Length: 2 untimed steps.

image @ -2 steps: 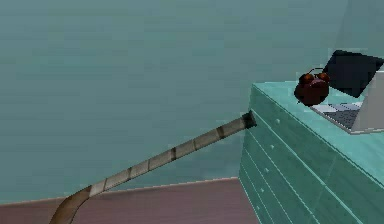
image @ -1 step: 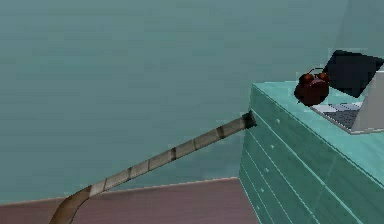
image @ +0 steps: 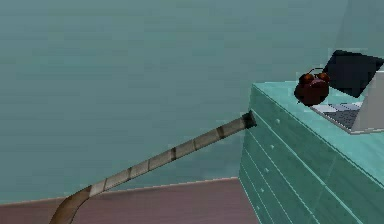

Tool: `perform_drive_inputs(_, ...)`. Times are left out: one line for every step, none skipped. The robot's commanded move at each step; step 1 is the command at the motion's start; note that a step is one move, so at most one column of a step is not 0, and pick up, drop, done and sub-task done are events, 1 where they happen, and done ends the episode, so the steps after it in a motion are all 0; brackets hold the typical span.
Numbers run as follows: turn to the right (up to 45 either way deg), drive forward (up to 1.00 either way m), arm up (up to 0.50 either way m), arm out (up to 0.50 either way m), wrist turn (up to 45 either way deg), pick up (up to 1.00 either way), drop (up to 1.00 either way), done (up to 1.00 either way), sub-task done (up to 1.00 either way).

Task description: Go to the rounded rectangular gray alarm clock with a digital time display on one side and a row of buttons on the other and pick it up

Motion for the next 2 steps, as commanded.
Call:
perform_drive_inputs(0.0, 0.0, 0.0, 0.0, 0.0, 1.0, 0.0, 0.0, 0.0)
perform_drive_inputs(0.0, 0.0, 0.1, 0.0, 0.0, 0.0, 0.0, 0.0, 0.0)
